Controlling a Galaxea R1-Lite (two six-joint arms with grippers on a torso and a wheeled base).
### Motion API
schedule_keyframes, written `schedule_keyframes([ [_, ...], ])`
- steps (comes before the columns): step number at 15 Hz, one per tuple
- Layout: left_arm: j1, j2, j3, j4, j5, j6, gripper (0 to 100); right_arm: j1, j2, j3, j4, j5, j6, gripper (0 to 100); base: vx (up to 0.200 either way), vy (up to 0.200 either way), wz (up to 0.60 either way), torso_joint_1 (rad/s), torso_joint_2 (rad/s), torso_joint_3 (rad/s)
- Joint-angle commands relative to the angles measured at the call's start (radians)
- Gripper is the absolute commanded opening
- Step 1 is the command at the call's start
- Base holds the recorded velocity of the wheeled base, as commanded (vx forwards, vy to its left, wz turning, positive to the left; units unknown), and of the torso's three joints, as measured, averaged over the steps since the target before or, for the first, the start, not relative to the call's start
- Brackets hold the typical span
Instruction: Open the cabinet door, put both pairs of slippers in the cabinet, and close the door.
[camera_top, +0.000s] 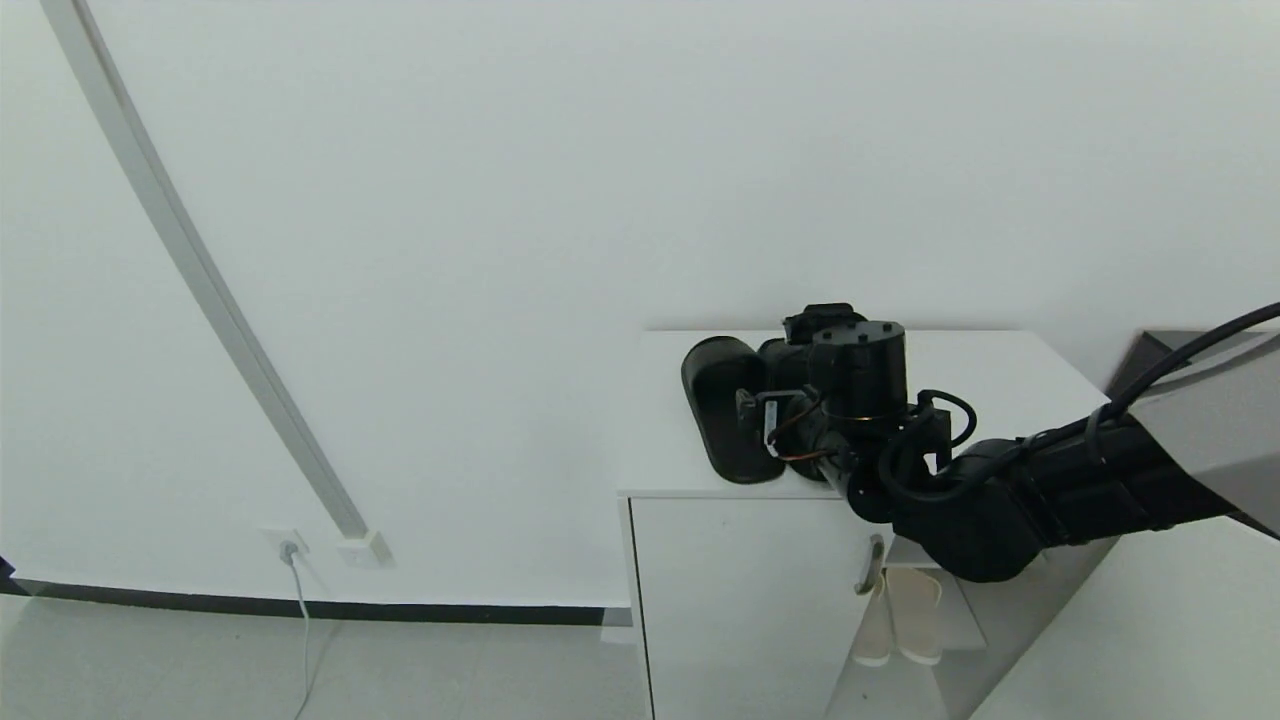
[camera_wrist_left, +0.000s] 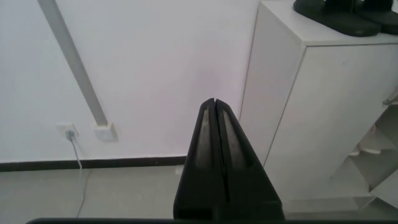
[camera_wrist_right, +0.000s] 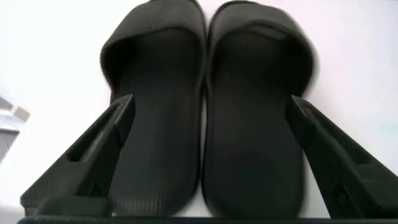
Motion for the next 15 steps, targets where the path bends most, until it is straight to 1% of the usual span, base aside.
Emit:
schedule_keyframes([
  [1, 0.001, 0.001, 0.0, -0.001, 0.001, 0.0, 0, -0.006, 0.021, 0.013, -0.013, 0.005, 0.001, 100, 0.0, 0.0, 0.0, 0.0, 0.0, 0.0],
  [4, 0.001, 0.001, 0.0, -0.001, 0.001, 0.0, 0, -0.012, 0.07, -0.016, -0.033, 0.012, -0.002, 100, 0.0, 0.0, 0.0, 0.0, 0.0, 0.0],
  [5, 0.001, 0.001, 0.0, -0.001, 0.001, 0.0, 0, -0.024, 0.11, -0.065, -0.033, 0.012, -0.007, 100, 0.0, 0.0, 0.0, 0.0, 0.0, 0.0],
  [9, 0.001, 0.001, 0.0, -0.001, 0.001, -0.002, 0, -0.046, 0.176, -0.182, -0.002, 0.029, -0.015, 100, 0.0, 0.0, 0.0, 0.0, 0.0, 0.0],
  [12, 0.001, 0.001, 0.0, -0.001, 0.001, -0.002, 0, -0.058, 0.213, -0.239, 0.024, 0.029, -0.015, 100, 0.0, 0.0, 0.0, 0.0, 0.0, 0.0],
  [13, 0.001, 0.001, 0.0, -0.001, 0.001, -0.002, 0, -0.066, 0.236, -0.281, 0.025, 0.029, -0.022, 100, 0.0, 0.0, 0.0, 0.0, 0.0, 0.0],
  [15, 0.001, 0.001, 0.0, -0.001, 0.001, -0.002, 0, -0.077, 0.257, -0.32, 0.025, 0.029, -0.048, 100, 0.0, 0.0, 0.0, 0.0, 0.0, 0.0],
])
